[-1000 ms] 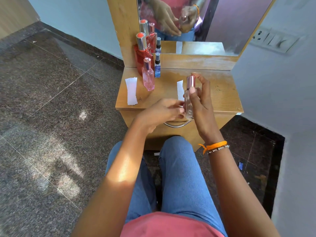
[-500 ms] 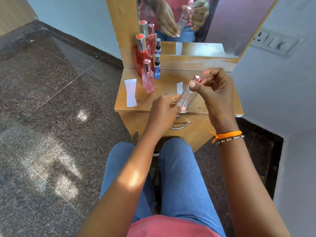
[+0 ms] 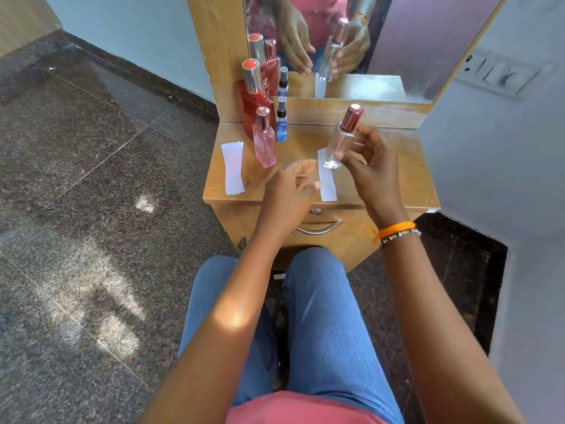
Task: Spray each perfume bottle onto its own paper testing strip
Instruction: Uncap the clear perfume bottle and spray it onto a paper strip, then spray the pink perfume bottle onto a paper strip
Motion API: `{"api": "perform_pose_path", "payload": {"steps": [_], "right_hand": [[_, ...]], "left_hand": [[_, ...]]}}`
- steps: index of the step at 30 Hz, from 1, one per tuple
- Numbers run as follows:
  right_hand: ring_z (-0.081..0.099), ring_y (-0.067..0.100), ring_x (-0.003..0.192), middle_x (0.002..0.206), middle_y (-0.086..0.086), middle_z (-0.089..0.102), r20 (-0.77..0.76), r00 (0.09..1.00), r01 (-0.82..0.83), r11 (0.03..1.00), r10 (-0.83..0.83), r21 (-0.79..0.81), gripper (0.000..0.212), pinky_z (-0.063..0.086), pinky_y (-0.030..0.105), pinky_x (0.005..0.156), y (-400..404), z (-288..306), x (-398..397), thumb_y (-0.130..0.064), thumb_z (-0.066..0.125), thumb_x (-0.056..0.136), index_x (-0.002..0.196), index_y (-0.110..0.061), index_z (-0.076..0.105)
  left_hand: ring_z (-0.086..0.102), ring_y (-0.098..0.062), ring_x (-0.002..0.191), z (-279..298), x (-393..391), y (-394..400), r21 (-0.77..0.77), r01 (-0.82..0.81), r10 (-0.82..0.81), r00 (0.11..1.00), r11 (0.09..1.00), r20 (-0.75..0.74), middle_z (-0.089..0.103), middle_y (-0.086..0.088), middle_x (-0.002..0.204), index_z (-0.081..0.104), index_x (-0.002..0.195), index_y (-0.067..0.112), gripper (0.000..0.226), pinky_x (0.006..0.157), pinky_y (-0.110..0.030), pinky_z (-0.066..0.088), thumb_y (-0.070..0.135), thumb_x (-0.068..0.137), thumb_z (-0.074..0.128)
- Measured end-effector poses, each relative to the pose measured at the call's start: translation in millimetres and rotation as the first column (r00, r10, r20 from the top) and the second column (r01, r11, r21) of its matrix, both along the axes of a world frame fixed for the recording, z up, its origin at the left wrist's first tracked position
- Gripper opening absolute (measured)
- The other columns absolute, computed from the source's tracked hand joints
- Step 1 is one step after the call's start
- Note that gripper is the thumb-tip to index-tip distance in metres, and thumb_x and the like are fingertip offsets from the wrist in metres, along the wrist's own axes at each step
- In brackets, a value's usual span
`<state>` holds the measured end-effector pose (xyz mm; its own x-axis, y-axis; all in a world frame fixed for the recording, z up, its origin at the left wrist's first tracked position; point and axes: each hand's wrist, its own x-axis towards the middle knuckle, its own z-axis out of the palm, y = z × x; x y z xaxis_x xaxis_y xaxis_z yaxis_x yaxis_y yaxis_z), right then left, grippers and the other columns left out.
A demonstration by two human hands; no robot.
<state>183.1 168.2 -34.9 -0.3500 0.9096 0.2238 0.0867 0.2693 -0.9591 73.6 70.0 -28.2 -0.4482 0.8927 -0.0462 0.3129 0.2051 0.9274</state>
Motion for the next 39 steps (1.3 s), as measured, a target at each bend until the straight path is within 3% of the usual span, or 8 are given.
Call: {"api": "perform_pose_path", "payload": {"steps": [11,14,18,21,23,27,31,39], "right_hand": [[0.063,0.018,0.093,0.102,0.002,0.064,0.122,0.992,0.023,0.999,-0.028,0.044,0.037,0.054,0.028,0.085,29,-18,-22,0.003,0.065,0.079,0.114,-0.004,0.056],[0.062,0.002,0.089,0.098,-0.007,0.064,0.153,0.988,0.026,0.999,-0.03,0.024,0.038,0.053,0.026,0.086,27,-20,-22,0.003,0.065,0.079,0.115,-0.004,0.056],[0.058,0.009,0.111,0.123,-0.001,0.059,0.125,0.986,0.104,0.993,-0.111,0.064,0.055,0.048,0.022,0.096,13,-18,-19,-0.005,0.072,0.078,0.128,-0.01,0.05],[0.059,0.018,0.089,0.107,0.004,0.061,0.1,0.93,0.309,0.899,-0.354,0.31,0.034,0.048,0.023,0.078,-22,-16,-18,-0.009,0.067,0.082,0.114,-0.008,0.056],[0.053,0.016,0.076,0.092,0.004,0.059,0.125,0.944,0.235,0.886,-0.307,0.401,0.013,0.041,0.015,0.069,-53,-13,-24,-0.008,0.063,0.085,0.098,-0.008,0.061],[0.056,0.015,0.069,0.088,0.009,0.064,0.252,0.967,-0.032,0.964,-0.037,0.263,0.006,0.048,0.021,0.067,-80,-16,-63,-0.004,0.061,0.085,0.091,-0.005,0.064],[0.061,0.035,0.091,0.099,0.02,0.067,0.389,0.915,-0.154,0.983,0.104,0.1,0.02,0.044,0.035,0.074,-80,-13,-100,-0.001,0.054,0.085,0.104,0.002,0.06],[0.064,0.026,0.101,0.108,0.016,0.068,0.295,0.956,0.027,0.994,0.006,-0.11,0.029,0.045,0.027,0.087,-79,-14,-135,0.002,0.056,0.082,0.111,0.001,0.062]], "left_hand": [[0.051,0.01,0.081,-5,-5,-3,-0.018,-0.014,0.014,1.0,1.0,-0.006,0.065,0.002,0.111,0.063,0.114,0.013,0.028,0.068,0.009,0.035,0.003,0.089,0.055],[0.051,0.008,0.082,-3,-5,-4,-0.028,-0.012,0.012,1.0,1.0,-0.008,0.065,0.001,0.113,0.063,0.115,0.013,0.029,0.067,0.009,0.034,0.003,0.089,0.054],[0.052,0.007,0.081,-2,-8,-9,-0.021,-0.025,0.025,0.999,0.999,-0.024,0.066,0.003,0.108,0.066,0.108,0.015,0.024,0.068,0.006,0.036,0.005,0.088,0.056],[0.054,0.001,0.074,-5,-21,-19,-0.012,-0.17,0.168,0.98,0.985,-0.104,0.066,0.007,0.091,0.07,0.094,0.018,0.016,0.068,-0.008,0.042,0.011,0.087,0.058],[0.055,-0.007,0.074,-7,-35,-26,-0.004,-0.299,0.295,0.943,0.954,-0.153,0.066,0.006,0.087,0.07,0.09,0.018,0.014,0.07,-0.019,0.042,0.012,0.086,0.058],[0.06,-0.021,0.094,-13,-73,-36,-0.033,-0.455,0.431,0.862,0.89,-0.269,0.066,-0.006,0.101,0.067,0.102,0.016,0.022,0.083,-0.032,0.047,0.01,0.084,0.057],[0.061,-0.031,0.096,-19,-83,-38,-0.129,-0.388,0.307,0.859,0.913,-0.408,0.06,-0.013,0.104,0.066,0.11,0.014,0.028,0.086,-0.042,0.049,0.011,0.082,0.06],[0.057,-0.032,0.105,-22,-86,-40,-0.119,-0.321,0.247,0.877,0.94,-0.413,0.058,-0.015,0.112,0.064,0.119,0.013,0.031,0.084,-0.033,0.042,0.013,0.091,0.05]]}}
